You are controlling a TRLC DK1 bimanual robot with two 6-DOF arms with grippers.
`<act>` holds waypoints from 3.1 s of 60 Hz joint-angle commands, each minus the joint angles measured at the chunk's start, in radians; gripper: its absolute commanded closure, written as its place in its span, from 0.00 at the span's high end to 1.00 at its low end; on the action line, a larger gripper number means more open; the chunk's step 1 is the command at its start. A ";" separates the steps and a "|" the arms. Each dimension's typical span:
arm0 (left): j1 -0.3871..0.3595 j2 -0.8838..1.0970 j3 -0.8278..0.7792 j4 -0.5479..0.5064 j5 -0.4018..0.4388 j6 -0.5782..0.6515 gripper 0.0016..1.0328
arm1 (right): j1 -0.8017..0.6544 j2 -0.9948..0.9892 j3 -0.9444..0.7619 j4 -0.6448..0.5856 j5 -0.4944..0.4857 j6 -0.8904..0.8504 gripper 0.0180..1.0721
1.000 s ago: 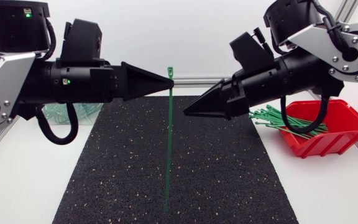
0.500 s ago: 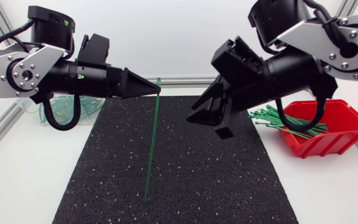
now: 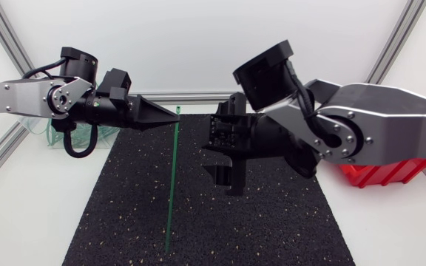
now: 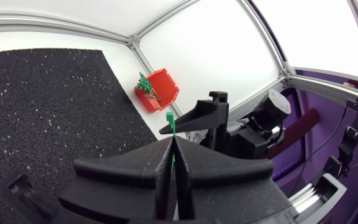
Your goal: Take a green cable tie from the red box, thread the tail through the head to close it, then place it in the transparent bin on the left.
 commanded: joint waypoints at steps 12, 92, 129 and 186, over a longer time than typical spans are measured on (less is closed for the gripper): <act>0.020 0.130 0.091 -0.056 0.070 0.013 0.03 | 0.096 0.096 -0.075 0.214 0.108 -0.208 0.90; 0.044 0.222 0.061 -0.091 0.144 0.052 0.03 | 0.226 0.300 -0.501 1.142 0.064 -1.175 0.90; 0.049 0.219 0.078 -0.096 0.145 0.066 0.03 | 0.223 0.373 -0.516 1.233 -0.062 -1.268 0.90; 0.067 0.205 0.091 -0.104 0.145 0.069 0.03 | 0.361 0.468 -0.532 1.264 -0.027 -1.206 0.52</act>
